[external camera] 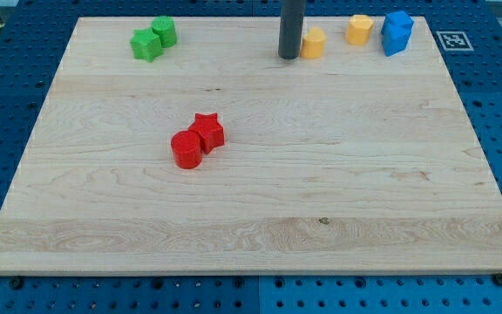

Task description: Point your arm at green circle

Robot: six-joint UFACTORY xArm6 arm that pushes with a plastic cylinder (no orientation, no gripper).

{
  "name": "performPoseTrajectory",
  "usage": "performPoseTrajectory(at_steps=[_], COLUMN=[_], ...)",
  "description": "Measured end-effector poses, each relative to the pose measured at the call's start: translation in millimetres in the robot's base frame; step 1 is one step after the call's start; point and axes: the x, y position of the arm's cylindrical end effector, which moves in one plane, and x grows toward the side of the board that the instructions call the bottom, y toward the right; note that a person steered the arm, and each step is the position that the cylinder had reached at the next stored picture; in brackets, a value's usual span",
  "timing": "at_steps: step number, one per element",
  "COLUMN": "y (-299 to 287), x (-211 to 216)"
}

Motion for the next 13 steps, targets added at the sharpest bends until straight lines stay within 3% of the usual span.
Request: performPoseTrajectory(at_steps=[4, 5, 8, 11, 13], y=[105, 99, 12, 10, -68], x=[-9, -6, 86, 90, 58])
